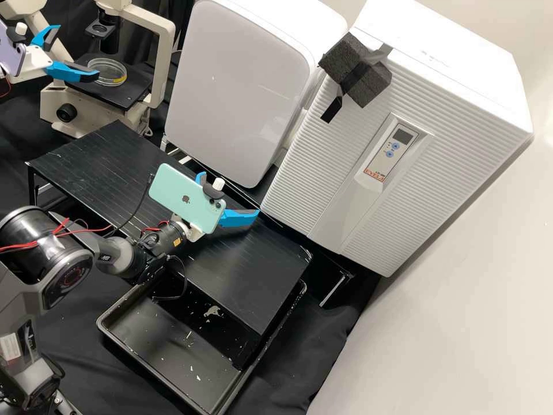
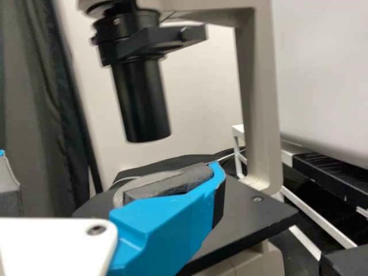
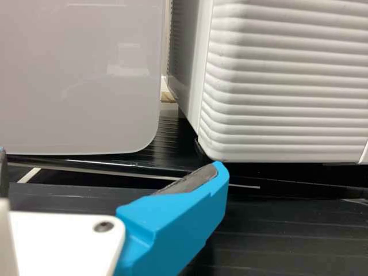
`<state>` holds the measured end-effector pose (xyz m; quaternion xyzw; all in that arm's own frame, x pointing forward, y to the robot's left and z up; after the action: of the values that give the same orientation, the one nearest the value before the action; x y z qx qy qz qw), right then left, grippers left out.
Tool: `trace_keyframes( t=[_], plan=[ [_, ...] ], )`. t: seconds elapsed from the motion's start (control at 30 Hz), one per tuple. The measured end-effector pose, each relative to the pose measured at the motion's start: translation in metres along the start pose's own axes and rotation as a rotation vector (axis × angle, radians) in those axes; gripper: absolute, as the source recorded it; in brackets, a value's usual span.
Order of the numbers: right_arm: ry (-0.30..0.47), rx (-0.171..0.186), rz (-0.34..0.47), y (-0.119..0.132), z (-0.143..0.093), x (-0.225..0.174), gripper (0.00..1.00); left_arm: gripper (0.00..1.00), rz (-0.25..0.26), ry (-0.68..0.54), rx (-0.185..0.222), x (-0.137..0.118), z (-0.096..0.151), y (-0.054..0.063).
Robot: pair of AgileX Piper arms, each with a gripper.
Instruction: Place the petri dish on the bench
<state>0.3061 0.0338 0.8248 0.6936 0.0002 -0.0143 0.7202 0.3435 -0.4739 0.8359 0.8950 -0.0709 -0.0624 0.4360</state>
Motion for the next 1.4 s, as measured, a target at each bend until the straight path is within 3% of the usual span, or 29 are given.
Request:
trace_keyframes(
  t=[0.17,0.23,0.5,0.97,1.17,1.4],
  plan=[
    [0.0,0.0,0.0,0.0,0.0,0.0,1.0,1.0,-0.038,-0.063,-0.092,0.011,-0.004,-0.009],
    [0.0,0.0,0.0,0.0,0.0,0.0,1.0,1.0,-0.054,-0.076,-0.111,0.016,-0.005,-0.014],
    [0.0,0.0,0.0,0.0,0.0,0.0,1.0,1.0,-0.113,-0.067,-0.121,0.027,-0.011,-0.031],
    [0.0,0.0,0.0,0.0,0.0,0.0,1.0,1.0,-0.114,-0.044,-0.116,0.046,-0.019,-0.028],
    [0.0,0.0,0.0,0.0,0.0,0.0,1.0,1.0,-0.132,-0.054,-0.157,0.053,-0.014,-0.03],
    [0.0,0.0,0.0,0.0,0.0,0.0,1.0,1.0,-0.155,-0.08,-0.171,0.053,-0.012,-0.034]
  ],
)
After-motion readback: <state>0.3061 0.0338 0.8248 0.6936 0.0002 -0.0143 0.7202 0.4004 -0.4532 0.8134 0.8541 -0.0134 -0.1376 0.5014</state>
